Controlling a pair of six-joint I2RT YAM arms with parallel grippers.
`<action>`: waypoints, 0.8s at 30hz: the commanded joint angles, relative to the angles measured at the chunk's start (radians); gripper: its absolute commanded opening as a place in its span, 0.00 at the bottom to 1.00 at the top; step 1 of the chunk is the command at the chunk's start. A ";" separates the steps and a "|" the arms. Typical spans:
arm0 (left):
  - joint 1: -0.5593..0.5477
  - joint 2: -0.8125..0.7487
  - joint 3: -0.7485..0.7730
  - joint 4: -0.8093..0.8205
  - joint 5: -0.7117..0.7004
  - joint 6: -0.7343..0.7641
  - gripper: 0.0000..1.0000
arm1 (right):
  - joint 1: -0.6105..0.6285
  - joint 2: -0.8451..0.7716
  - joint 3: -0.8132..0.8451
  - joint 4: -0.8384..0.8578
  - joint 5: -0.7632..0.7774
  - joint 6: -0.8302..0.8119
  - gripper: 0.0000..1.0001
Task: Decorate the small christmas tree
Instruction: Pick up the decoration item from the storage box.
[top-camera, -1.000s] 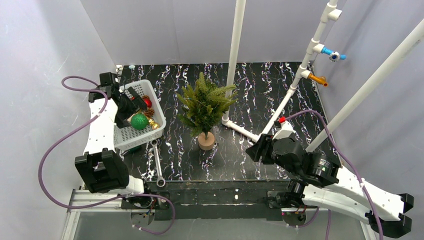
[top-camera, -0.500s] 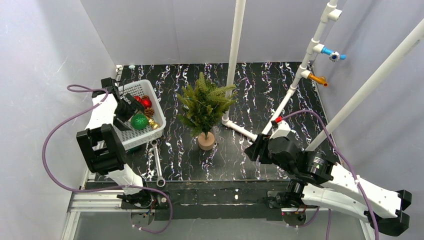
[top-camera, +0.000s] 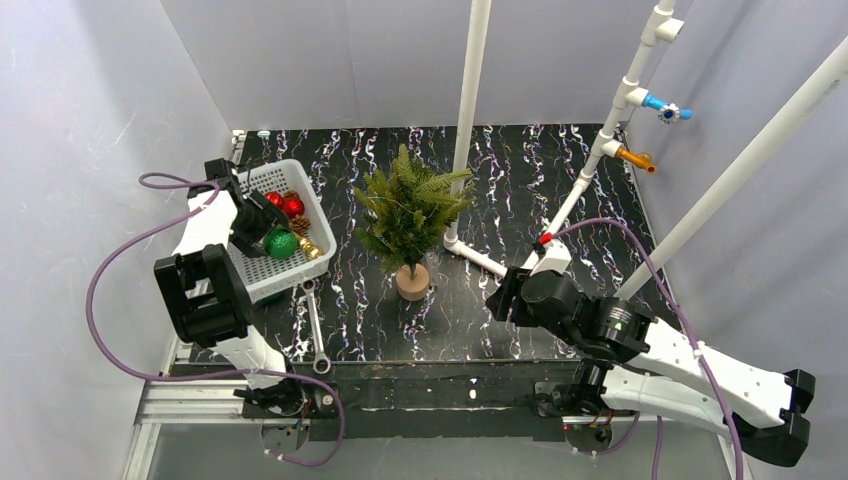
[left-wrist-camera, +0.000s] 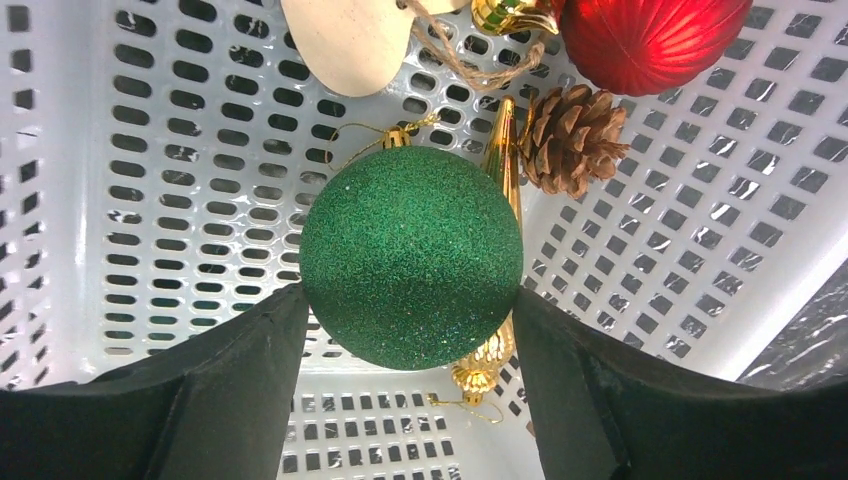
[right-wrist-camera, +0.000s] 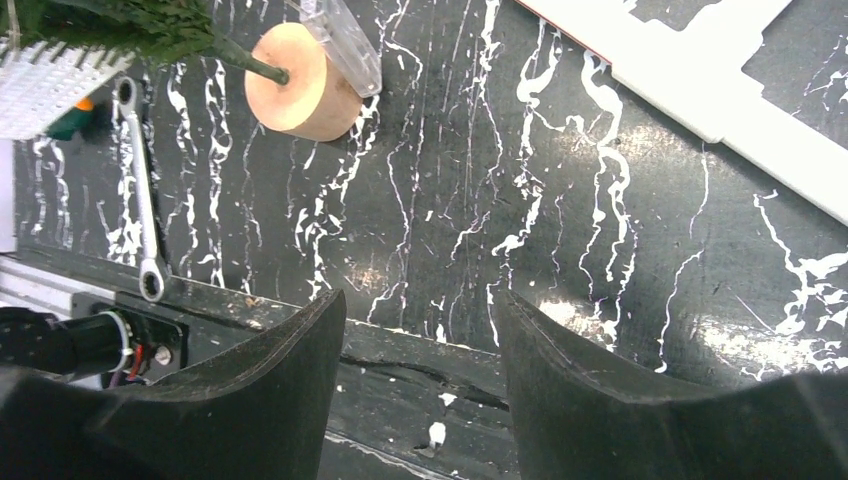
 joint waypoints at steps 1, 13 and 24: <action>0.000 -0.062 -0.012 -0.081 0.020 0.016 0.60 | -0.001 0.031 0.052 0.041 0.029 -0.021 0.65; 0.001 -0.357 0.106 -0.170 0.154 0.017 0.60 | -0.001 0.061 0.129 0.092 -0.017 -0.106 0.64; 0.001 -0.627 0.106 0.012 0.608 -0.228 0.55 | -0.001 0.126 0.500 0.127 -0.173 -0.389 0.65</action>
